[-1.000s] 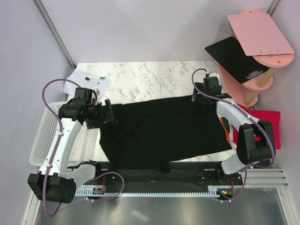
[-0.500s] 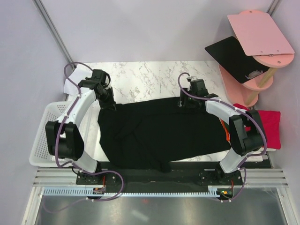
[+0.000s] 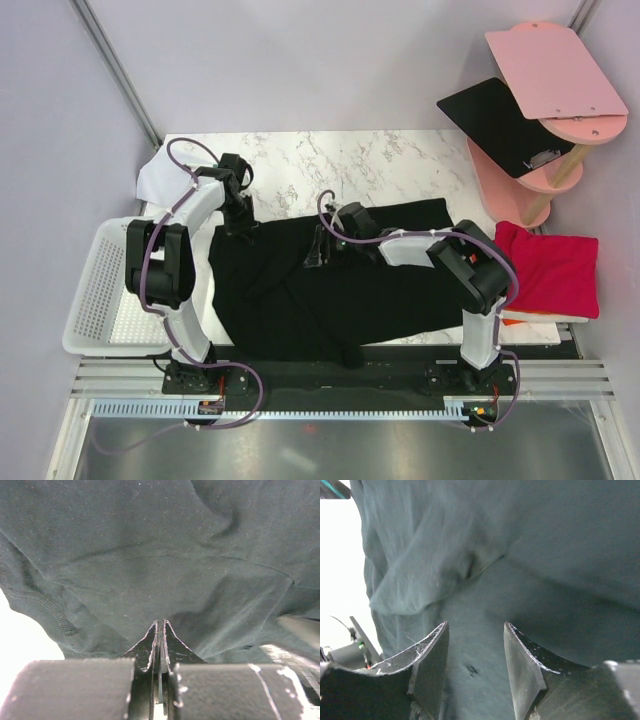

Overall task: Fold and stack the t-shirts
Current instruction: Fold the flattened tshirt in 1/3 of the way

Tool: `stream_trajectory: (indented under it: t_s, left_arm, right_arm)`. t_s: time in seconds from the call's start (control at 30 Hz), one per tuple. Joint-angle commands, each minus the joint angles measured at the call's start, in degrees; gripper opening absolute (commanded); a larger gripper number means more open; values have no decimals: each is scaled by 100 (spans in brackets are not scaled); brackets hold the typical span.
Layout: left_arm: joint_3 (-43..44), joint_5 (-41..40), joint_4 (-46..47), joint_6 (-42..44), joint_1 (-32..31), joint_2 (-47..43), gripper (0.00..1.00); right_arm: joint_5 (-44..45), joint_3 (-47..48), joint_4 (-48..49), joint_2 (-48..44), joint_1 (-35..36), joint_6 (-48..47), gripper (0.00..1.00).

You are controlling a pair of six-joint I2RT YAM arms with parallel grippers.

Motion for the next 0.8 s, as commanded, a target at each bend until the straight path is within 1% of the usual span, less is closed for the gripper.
stream_trajectory:
  t_s: [0.0,0.13,0.23,0.6,0.77]
  left_arm:
    - [206,-179,52,164,-33,-84,2]
    - [180,-188,61,173,-33,-40,2]
    - [171,-162,61,208,-33,4,2]
    - [136,-205,70,252,-33,22,2]
    - [101,-232,70,270,-33,74,2]
  right_arm:
    - [-71,28,599,239,262,447,56]
    - [26,99,731,441,439,562,57]
    - [88,326,775,643,527,641,57]
    - [238,1232,450,1135,703,658,57]
    - [282,1452,424,1127,712,658,55]
